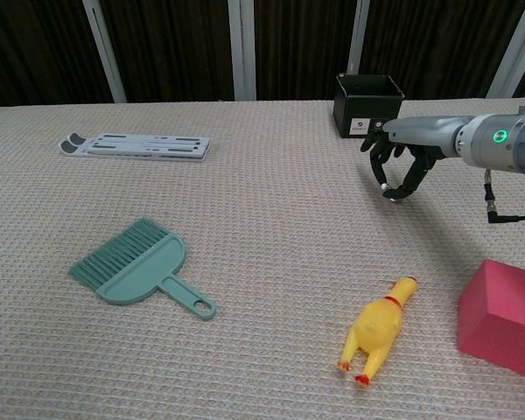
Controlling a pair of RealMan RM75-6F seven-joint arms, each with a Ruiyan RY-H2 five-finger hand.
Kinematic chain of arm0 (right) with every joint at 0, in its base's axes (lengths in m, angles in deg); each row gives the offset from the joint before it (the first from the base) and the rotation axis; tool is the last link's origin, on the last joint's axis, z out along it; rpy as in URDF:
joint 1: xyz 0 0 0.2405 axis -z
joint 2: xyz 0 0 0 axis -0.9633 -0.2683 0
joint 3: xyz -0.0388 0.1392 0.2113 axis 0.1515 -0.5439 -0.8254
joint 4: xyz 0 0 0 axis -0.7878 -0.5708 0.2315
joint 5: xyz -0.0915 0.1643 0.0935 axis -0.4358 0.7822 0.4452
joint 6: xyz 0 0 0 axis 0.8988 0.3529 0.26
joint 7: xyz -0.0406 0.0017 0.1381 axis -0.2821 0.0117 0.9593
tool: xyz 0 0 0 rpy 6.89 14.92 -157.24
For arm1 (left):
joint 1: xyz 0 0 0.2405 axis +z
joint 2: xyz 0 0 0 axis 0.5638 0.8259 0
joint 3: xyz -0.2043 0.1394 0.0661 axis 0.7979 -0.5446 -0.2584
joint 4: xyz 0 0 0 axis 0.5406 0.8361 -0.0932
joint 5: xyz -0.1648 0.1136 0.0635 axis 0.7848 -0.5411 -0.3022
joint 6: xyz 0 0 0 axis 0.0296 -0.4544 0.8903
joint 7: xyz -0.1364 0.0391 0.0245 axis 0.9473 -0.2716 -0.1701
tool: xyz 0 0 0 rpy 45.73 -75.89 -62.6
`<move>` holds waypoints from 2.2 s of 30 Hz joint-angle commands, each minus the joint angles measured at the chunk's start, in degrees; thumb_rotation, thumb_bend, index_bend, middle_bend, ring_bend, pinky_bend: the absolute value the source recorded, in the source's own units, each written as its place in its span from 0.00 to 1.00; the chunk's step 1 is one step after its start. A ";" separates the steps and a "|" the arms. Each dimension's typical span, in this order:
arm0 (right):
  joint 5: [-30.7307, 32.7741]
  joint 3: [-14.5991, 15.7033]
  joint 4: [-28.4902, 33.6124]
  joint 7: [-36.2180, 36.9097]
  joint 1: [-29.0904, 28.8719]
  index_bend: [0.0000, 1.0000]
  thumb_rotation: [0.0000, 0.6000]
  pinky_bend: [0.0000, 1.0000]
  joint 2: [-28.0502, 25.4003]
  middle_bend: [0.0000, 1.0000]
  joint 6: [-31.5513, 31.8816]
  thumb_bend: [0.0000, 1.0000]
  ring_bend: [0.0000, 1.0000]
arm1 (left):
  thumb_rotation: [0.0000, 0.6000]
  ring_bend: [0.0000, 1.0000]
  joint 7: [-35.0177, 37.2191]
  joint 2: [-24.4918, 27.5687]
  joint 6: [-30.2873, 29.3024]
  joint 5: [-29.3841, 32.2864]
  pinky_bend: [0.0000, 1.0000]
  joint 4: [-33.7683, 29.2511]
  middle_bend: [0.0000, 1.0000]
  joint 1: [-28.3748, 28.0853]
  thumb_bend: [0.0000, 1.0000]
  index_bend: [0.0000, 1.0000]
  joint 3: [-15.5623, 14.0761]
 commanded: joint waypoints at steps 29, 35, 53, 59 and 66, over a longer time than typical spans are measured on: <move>6.98 -0.33 -2.00 1.05 -1.47 0.55 1.00 0.20 -2.76 0.13 -5.56 0.37 0.21 | 1.00 0.00 -1.07 -0.48 0.23 0.01 0.00 0.01 0.00 -0.20 0.23 0.11 -0.07; 6.54 -0.15 -1.12 1.33 -1.68 0.50 1.00 0.19 -3.30 0.13 -5.66 0.37 0.19 | 1.00 0.00 -1.06 -0.50 0.18 0.08 0.00 0.01 0.00 -0.18 0.24 0.11 -0.03; 6.00 -0.72 6.24 2.62 -1.01 0.19 1.00 0.07 -9.25 0.06 -4.04 0.34 0.05 | 1.00 0.00 -1.07 -0.55 0.22 0.35 0.00 0.17 0.00 -0.23 0.24 0.11 0.13; 2.05 -4.21 19.87 5.80 6.96 0.11 1.00 0.07 -19.64 0.03 11.96 0.31 0.04 | 1.00 0.00 -0.72 -0.48 0.09 0.11 0.00 0.10 0.00 -0.19 0.23 0.11 0.08; -5.51 0.14 35.78 5.86 21.99 0.09 1.00 0.05 -29.67 0.02 31.95 0.31 0.03 | 1.00 0.00 -0.14 -0.24 0.13 -0.60 0.00 -0.30 0.00 -0.13 0.23 0.11 -0.30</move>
